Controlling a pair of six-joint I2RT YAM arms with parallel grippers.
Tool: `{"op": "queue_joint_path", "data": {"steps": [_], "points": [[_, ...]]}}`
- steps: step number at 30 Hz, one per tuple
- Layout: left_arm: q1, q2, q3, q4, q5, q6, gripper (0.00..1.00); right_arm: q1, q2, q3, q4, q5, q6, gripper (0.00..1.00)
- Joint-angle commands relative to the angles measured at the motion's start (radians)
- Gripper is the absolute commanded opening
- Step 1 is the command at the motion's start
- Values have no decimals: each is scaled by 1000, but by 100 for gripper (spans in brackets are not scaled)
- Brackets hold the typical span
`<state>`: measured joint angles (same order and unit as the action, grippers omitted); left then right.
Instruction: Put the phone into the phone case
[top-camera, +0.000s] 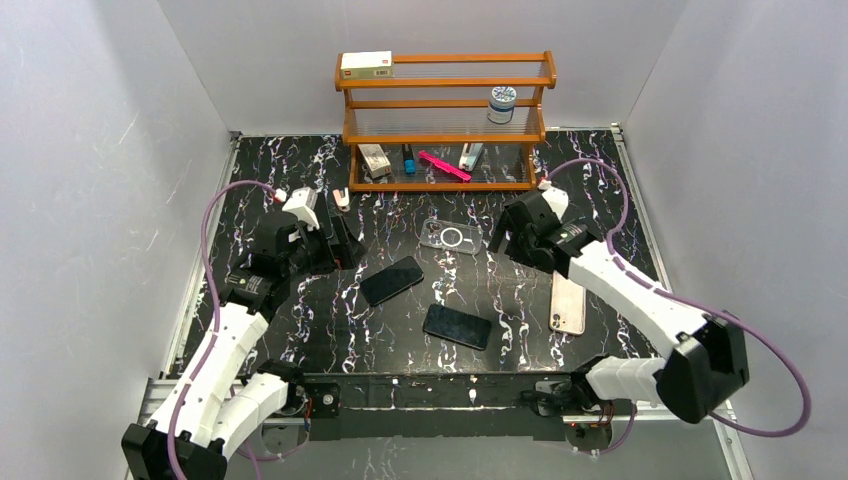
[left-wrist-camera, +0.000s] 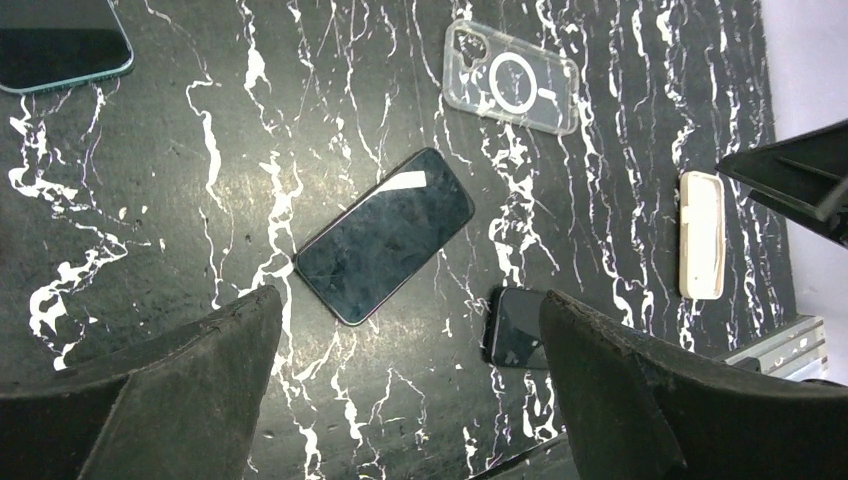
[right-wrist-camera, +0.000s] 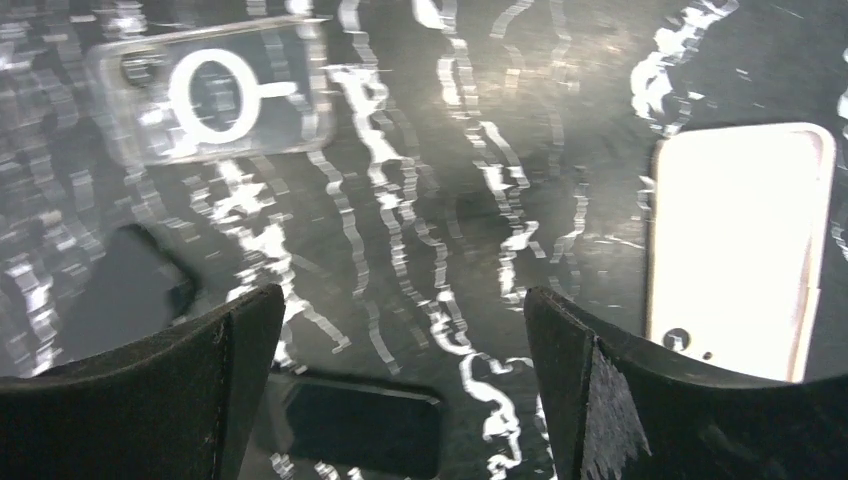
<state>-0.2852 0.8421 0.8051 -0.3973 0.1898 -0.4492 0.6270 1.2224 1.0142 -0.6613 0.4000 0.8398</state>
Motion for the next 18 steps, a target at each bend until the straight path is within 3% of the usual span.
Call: {"op": "queue_joint_path", "data": {"steps": [1,11,18], "points": [[1,-1,-41,6,-16,25,98,-98,68,-62,-63,34,24,95],[1,-20,-99,8,-44,57,98,-370,64,-202,-2,-53,-36,70],[1,-18,-105,16,-38,58,98,-429,130,-247,88,-158,-105,53]]}}
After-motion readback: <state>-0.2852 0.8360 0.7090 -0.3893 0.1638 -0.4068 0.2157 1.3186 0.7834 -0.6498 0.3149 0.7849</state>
